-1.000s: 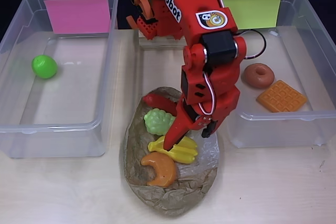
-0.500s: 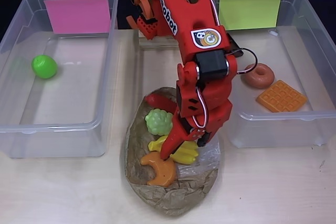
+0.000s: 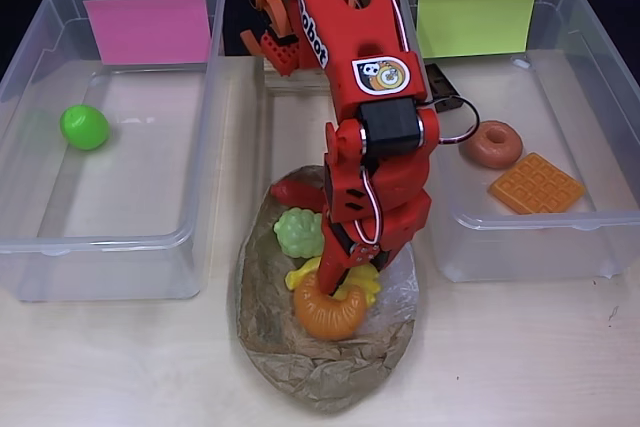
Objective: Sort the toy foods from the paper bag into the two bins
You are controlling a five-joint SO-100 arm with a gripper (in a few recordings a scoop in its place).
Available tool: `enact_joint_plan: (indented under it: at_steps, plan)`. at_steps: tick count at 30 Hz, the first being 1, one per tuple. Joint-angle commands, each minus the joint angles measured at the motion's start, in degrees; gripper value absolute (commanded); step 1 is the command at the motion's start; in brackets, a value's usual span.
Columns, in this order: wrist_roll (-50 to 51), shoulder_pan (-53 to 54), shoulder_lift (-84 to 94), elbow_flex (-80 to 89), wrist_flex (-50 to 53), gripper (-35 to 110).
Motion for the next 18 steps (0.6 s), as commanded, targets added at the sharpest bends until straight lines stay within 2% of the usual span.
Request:
enact_joint_plan:
  at_steps: [1,8,15,18]
  plan:
    - [-0.4,-0.8,1.4,-2.1,2.7,16]
    - [-1.7,-0.2,0.7,-9.8,10.3,11]
    - [-6.1,1.4,-7.6,-36.0,28.5,10]
    - [-9.2,2.0,-9.6,-43.6,30.2,10]
